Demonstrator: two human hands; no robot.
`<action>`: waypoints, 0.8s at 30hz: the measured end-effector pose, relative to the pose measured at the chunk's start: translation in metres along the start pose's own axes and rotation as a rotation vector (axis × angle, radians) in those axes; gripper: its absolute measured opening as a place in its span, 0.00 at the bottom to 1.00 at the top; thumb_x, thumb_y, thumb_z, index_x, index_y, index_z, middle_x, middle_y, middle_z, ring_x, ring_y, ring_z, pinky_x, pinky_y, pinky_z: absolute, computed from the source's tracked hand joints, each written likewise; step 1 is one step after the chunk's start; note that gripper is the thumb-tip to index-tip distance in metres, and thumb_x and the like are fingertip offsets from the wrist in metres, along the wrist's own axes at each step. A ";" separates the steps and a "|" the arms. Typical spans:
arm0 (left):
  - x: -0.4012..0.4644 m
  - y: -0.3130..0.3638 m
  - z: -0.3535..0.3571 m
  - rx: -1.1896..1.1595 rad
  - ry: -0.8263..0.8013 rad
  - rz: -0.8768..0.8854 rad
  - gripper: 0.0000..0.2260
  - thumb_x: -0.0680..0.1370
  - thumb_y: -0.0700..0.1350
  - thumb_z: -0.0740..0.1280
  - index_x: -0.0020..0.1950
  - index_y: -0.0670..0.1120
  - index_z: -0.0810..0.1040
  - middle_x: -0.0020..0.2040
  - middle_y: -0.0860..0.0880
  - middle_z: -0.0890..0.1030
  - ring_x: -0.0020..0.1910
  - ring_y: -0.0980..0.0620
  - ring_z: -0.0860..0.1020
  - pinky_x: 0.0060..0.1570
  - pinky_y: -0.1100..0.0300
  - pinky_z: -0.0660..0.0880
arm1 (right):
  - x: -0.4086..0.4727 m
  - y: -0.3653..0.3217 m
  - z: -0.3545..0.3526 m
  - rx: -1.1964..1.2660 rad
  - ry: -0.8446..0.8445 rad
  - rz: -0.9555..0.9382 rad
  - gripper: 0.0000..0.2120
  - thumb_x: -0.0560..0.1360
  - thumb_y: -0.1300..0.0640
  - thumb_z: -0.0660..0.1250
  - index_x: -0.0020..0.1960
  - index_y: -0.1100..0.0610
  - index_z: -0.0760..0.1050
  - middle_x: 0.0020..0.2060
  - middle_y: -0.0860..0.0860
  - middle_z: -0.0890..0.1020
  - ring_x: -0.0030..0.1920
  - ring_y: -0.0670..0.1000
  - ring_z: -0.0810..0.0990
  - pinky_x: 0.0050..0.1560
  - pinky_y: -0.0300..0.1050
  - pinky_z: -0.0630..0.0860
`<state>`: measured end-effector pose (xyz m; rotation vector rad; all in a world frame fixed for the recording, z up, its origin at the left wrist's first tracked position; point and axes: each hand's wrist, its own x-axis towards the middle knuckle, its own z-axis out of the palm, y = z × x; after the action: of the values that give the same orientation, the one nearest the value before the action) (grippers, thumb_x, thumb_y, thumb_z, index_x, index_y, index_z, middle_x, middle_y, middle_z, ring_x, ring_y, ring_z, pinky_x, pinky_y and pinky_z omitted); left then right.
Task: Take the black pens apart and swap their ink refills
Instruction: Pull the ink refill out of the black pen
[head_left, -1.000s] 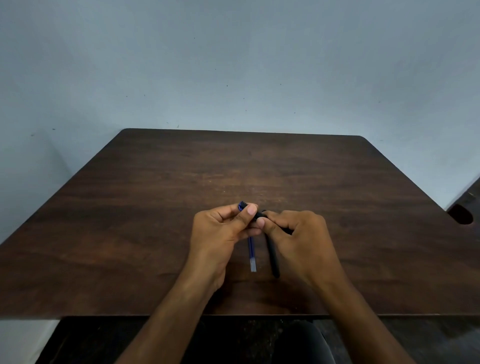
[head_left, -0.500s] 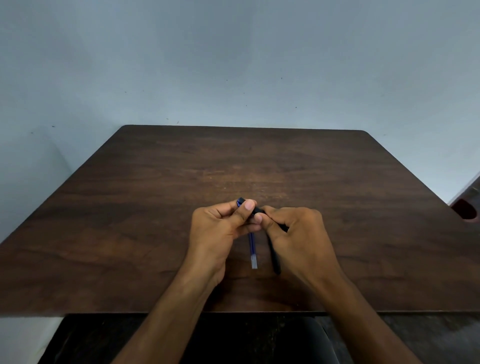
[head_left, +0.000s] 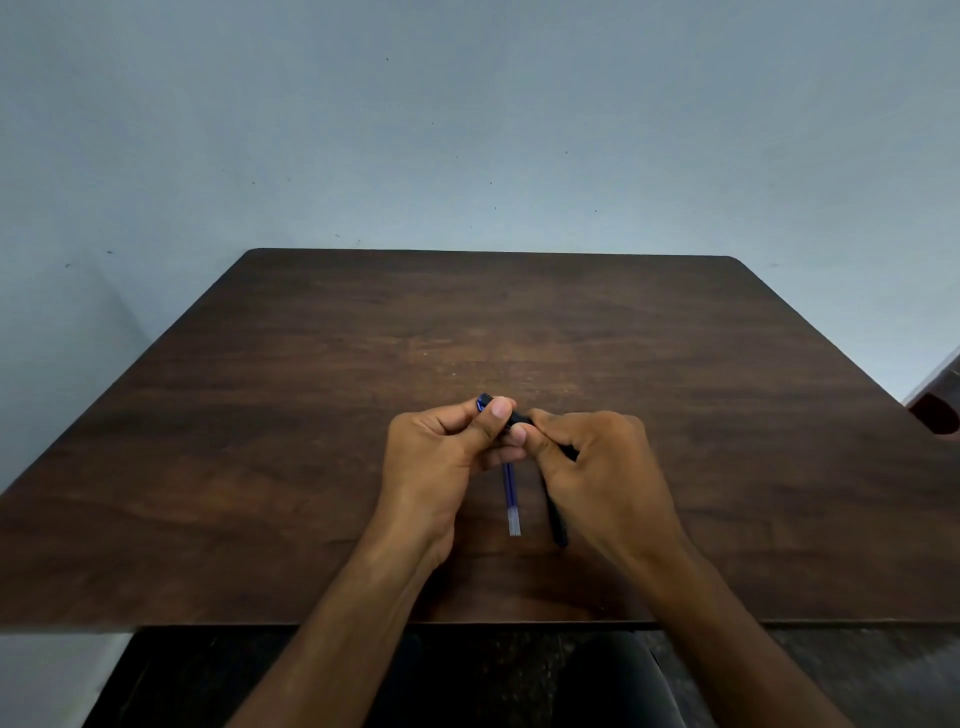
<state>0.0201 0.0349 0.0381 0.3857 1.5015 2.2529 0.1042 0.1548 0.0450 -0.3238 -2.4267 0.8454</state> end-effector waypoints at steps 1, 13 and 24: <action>0.000 0.000 0.000 -0.002 0.001 -0.001 0.08 0.74 0.40 0.71 0.46 0.35 0.84 0.42 0.37 0.85 0.42 0.44 0.85 0.41 0.58 0.81 | 0.000 0.000 0.000 0.002 -0.002 0.005 0.16 0.79 0.46 0.66 0.59 0.53 0.84 0.41 0.49 0.88 0.39 0.48 0.86 0.42 0.53 0.83; 0.002 0.005 0.000 0.018 0.010 0.025 0.05 0.74 0.39 0.71 0.45 0.37 0.85 0.42 0.38 0.85 0.42 0.45 0.85 0.40 0.61 0.81 | -0.002 -0.004 -0.001 -0.002 -0.017 -0.012 0.13 0.79 0.48 0.67 0.58 0.53 0.84 0.35 0.45 0.84 0.36 0.43 0.82 0.37 0.40 0.80; 0.005 0.008 -0.007 0.073 0.045 0.055 0.06 0.74 0.40 0.72 0.46 0.38 0.85 0.40 0.37 0.85 0.40 0.43 0.85 0.42 0.57 0.82 | 0.000 -0.004 -0.007 0.017 -0.012 0.009 0.17 0.79 0.61 0.66 0.31 0.56 0.76 0.29 0.50 0.79 0.36 0.49 0.77 0.34 0.36 0.72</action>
<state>0.0115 0.0289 0.0429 0.4058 1.6189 2.2676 0.1081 0.1551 0.0514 -0.3245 -2.4295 0.8735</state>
